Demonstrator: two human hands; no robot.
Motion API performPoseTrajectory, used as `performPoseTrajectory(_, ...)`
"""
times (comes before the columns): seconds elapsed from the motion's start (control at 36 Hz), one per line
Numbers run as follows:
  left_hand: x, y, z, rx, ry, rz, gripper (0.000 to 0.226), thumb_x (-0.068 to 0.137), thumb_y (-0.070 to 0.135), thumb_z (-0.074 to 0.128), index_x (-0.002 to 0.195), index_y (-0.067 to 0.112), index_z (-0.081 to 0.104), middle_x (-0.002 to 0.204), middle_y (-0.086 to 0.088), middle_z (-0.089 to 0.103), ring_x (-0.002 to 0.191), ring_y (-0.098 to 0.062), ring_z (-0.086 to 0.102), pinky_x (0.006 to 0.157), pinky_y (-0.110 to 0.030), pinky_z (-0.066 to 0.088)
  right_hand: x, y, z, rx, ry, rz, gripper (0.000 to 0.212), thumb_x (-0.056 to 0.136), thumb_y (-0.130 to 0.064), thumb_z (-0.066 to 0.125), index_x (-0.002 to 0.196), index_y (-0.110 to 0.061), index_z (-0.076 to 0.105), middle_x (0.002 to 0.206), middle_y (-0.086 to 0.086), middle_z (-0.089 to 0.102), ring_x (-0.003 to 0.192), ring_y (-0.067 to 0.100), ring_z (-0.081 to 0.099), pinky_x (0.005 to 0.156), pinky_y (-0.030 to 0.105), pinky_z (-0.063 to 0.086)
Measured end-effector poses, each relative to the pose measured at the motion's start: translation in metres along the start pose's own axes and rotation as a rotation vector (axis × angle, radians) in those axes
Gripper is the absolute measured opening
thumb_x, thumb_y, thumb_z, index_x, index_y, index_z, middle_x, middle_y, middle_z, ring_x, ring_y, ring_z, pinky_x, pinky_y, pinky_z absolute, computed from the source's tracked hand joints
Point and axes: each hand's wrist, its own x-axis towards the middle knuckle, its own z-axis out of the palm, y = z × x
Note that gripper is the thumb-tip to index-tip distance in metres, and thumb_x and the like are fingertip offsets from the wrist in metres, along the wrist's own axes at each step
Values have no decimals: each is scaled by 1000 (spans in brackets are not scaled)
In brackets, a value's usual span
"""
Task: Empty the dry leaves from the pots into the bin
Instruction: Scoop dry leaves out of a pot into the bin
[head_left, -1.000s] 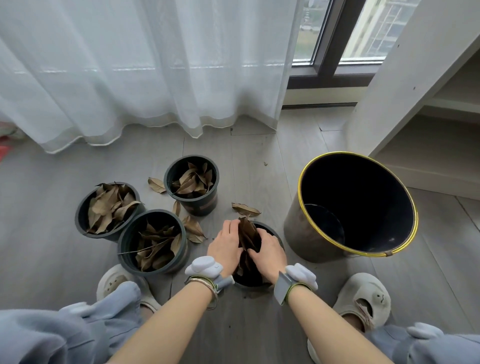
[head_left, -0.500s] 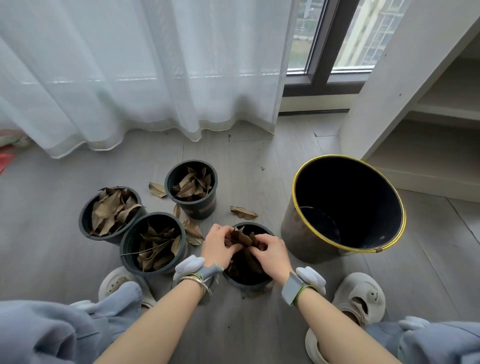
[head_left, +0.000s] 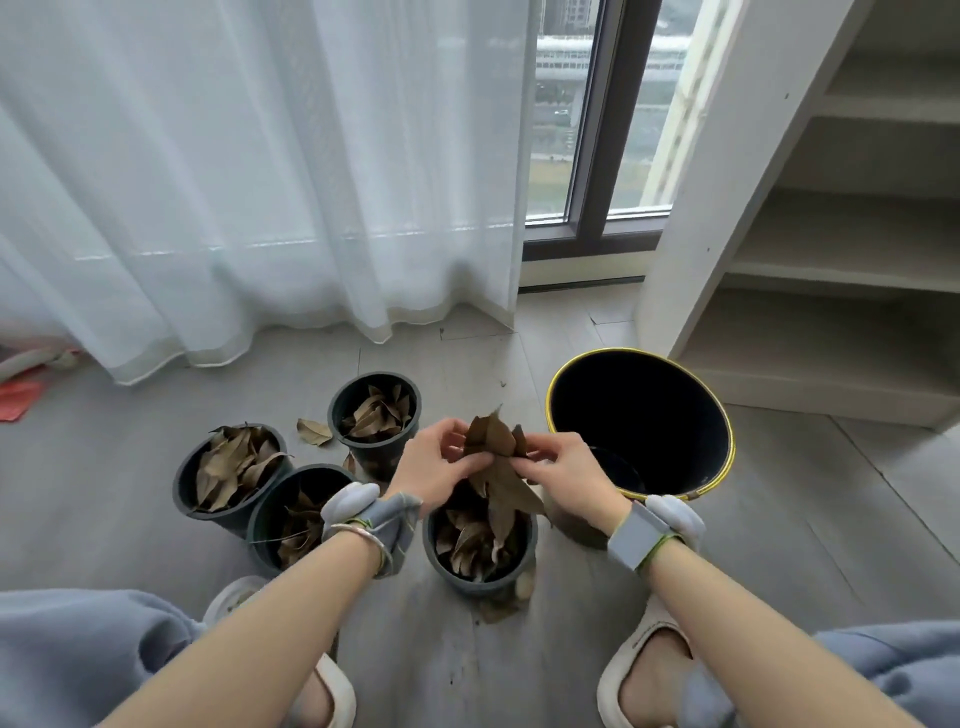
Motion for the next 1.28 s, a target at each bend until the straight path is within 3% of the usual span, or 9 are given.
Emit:
performPoseTrajectory(0.39, 63, 88, 81, -135, -47, 91, 16, 83, 10, 70, 95, 13, 60, 89, -10, 65, 81, -24, 63, 78, -35, 55, 12, -15, -125, 211, 71, 62, 21, 89, -1, 60, 109, -4, 66, 97, 9, 68, 81, 16, 65, 72, 22, 55)
performPoseTrajectory(0.61, 93, 59, 151, 217, -217, 33, 23, 85, 22, 68, 104, 11, 62, 98, -4, 69, 91, -21, 66, 89, -38, 53, 30, 63, -155, 143, 56, 331, 21, 87, -2, 63, 107, -7, 68, 94, 8, 68, 81, 13, 65, 62, 16, 54)
performPoseTrajectory(0.75, 106, 44, 171, 463, -312, -40, 37, 88, 30, 63, 120, 12, 57, 114, -6, 64, 105, -21, 60, 92, -30, 47, 44, 94, -150, 16, 33, 446, 19, 86, -3, 63, 104, -1, 68, 89, 9, 65, 89, 21, 63, 75, 30, 56)
performPoseTrajectory(0.83, 121, 37, 187, 572, -391, -131, 38, 89, 30, 61, 123, 12, 54, 119, -7, 61, 108, -23, 60, 91, -30, 46, 60, 111, -145, -146, 14, 531, 7, 84, -2, 63, 80, -7, 65, 78, 9, 60, 80, 23, 62, 72, 33, 57)
performPoseTrajectory(0.89, 128, 34, 196, 634, -451, -184, 31, 90, 26, 61, 117, 12, 56, 118, -7, 62, 109, -23, 59, 89, -30, 46, 70, 120, -140, -275, -4, 602, 17, 85, -4, 62, 70, -9, 56, 75, 9, 57, 73, 24, 59, 61, 29, 53)
performPoseTrajectory(0.94, 138, 23, 206, 703, -521, -235, 10, 89, 21, 62, 87, 17, 53, 96, -2, 61, 100, -20, 58, 81, -27, 44, 78, 128, -134, -359, -42, 651, 14, 90, -6, 57, 77, -7, 53, 78, 10, 56, 70, 25, 56, 54, 24, 45)
performPoseTrajectory(1.06, 146, 0, 216, 768, -582, -306, 46, 89, 23, 61, 61, 22, 25, 63, 6, 30, 55, -5, 34, 44, -10, 33, 85, 144, -124, -423, -151, 733, 10, 93, -7, 51, 83, -7, 50, 68, 6, 48, 59, 19, 48, 50, 21, 37)
performPoseTrajectory(1.17, 145, 0, 220, 790, -626, -357, 45, 91, 28, 60, 62, 20, 26, 64, 3, 35, 80, -15, 50, 67, -21, 40, 87, 153, -121, -415, -223, 787, 22, 89, -4, 56, 109, 2, 63, 85, 12, 58, 91, 26, 63, 60, 23, 44)
performPoseTrajectory(1.28, 140, -4, 220, 818, -656, -398, 41, 89, 29, 61, 61, 16, 34, 63, 1, 40, 84, -19, 50, 70, -26, 41, 88, 154, -120, -363, -317, 801, 6, 89, -2, 55, 94, -3, 60, 70, 7, 58, 88, 25, 63, 88, 36, 51)
